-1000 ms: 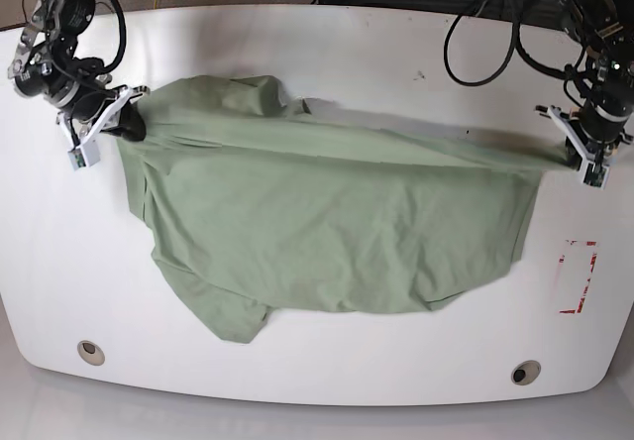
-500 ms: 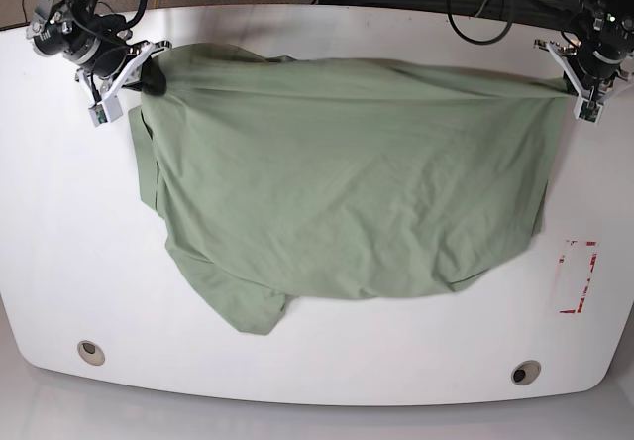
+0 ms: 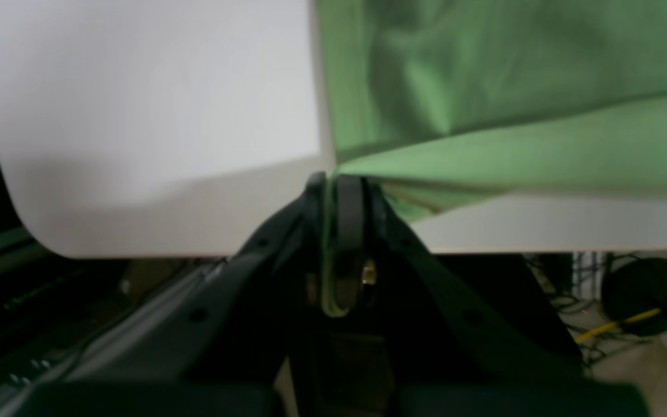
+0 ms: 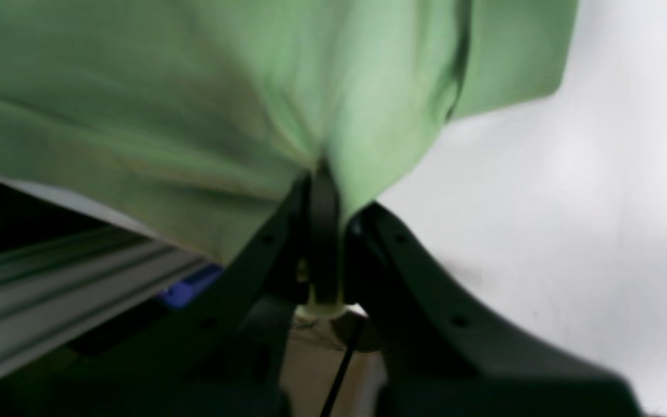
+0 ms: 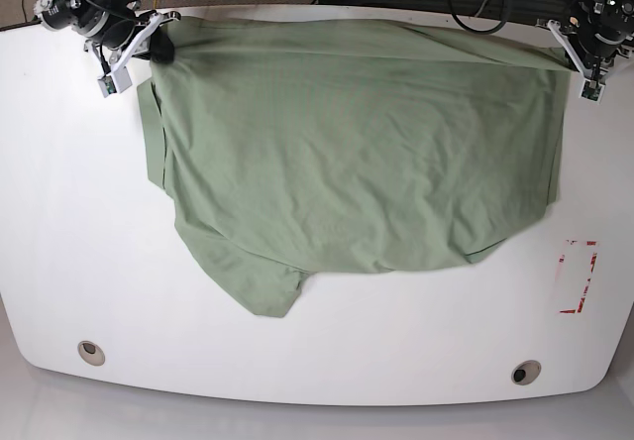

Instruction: Layout the t-shirt on the table in an organized manner, then fold the t-shirt properly

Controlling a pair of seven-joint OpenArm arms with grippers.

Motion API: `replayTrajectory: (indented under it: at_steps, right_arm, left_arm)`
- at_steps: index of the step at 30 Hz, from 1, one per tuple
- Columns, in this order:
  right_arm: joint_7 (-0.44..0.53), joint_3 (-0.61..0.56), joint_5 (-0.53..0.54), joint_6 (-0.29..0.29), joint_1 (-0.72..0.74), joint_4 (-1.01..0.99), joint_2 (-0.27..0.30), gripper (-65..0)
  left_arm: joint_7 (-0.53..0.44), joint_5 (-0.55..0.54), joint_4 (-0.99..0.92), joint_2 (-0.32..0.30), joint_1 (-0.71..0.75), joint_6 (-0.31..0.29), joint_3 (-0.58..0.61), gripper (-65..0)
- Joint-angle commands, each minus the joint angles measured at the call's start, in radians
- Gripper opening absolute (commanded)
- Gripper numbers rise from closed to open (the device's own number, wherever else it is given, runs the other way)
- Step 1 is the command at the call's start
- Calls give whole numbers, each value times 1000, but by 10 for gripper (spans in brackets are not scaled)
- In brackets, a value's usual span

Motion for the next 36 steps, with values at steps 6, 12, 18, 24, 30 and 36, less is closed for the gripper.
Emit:
replayTrajectory:
  at_steps: [6, 12, 18, 24, 30, 36]
  right_arm:
    - [21, 8, 18, 2, 3, 23, 12, -650]
    - [21, 8, 19, 2, 42, 39, 15, -650]
    - [16, 28, 21, 5, 140, 40, 41, -650]
    - [15, 46, 21, 8, 275, 39, 66, -650]
    - [15, 47, 11, 8, 427, 31, 124, -650]
    - [15, 41, 11, 10, 573, -18, 181, -650]
  left_arm:
    - [-15, 4, 22, -16, -57, 10, -5, -650]
    - [-15, 3, 25, -22, -135, 10, -6, -650]
    - [-15, 3, 37, -23, -291, 10, -6, -650]
    - [-13, 10, 37, -23, -497, 10, 0, -650]
    - [-11, 13, 34, -23, -704, 10, 49, -650]
    - [-11, 76, 29, -23, -871, 10, 153, -650]
